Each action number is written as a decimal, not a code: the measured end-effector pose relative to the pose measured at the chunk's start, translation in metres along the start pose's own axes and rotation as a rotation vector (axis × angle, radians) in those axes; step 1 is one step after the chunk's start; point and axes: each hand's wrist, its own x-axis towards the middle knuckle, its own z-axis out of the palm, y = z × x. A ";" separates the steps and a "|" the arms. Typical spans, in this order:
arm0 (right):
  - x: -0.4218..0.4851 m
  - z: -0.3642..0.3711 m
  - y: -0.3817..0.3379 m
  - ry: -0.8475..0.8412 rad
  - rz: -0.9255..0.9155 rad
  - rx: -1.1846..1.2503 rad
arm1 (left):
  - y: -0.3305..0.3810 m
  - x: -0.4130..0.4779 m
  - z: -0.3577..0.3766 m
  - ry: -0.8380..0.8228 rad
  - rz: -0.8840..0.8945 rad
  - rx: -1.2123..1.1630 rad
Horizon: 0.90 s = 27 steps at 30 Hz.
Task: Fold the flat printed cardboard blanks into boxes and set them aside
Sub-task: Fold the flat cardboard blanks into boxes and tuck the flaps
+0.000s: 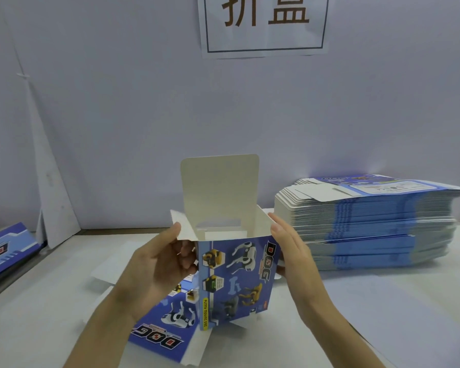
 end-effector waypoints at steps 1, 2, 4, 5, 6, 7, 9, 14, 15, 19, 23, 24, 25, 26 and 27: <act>0.000 0.000 0.001 0.001 0.001 0.005 | -0.002 0.002 -0.003 -0.014 -0.033 -0.060; 0.000 0.000 0.002 0.010 0.008 0.006 | -0.004 0.003 -0.005 -0.010 -0.061 -0.105; 0.000 -0.002 0.005 0.017 0.022 -0.004 | -0.006 0.005 -0.008 0.003 -0.116 -0.138; 0.001 -0.003 0.005 0.014 0.027 -0.007 | -0.005 0.005 -0.009 0.002 -0.157 -0.125; 0.001 -0.004 0.006 0.013 0.031 -0.011 | -0.003 0.004 -0.009 0.006 -0.207 -0.081; 0.002 -0.005 0.008 0.017 0.038 -0.018 | 0.000 0.003 -0.008 0.027 -0.251 -0.010; 0.002 -0.006 0.007 0.013 0.044 -0.023 | 0.005 0.002 -0.006 0.125 -0.251 0.205; 0.003 -0.002 0.003 0.016 0.035 -0.037 | 0.016 -0.004 0.006 0.394 0.308 0.876; 0.002 -0.001 0.005 0.031 0.018 -0.047 | 0.014 -0.007 0.010 0.389 0.362 0.954; -0.002 0.005 0.008 0.133 0.014 -0.104 | -0.003 -0.014 0.037 0.393 0.410 1.041; -0.005 0.002 0.002 0.129 0.037 -0.170 | -0.013 -0.015 0.050 0.356 0.391 0.931; -0.005 0.002 0.001 0.117 0.047 -0.162 | -0.011 -0.015 0.050 0.349 0.390 0.874; -0.005 0.003 -0.001 0.110 0.053 -0.149 | -0.010 -0.015 0.048 0.337 0.380 0.836; -0.006 0.004 -0.003 0.111 0.056 -0.156 | -0.008 -0.015 0.046 0.317 0.368 0.807; -0.008 0.006 -0.005 0.121 0.056 -0.203 | -0.006 -0.014 0.042 0.298 0.357 0.797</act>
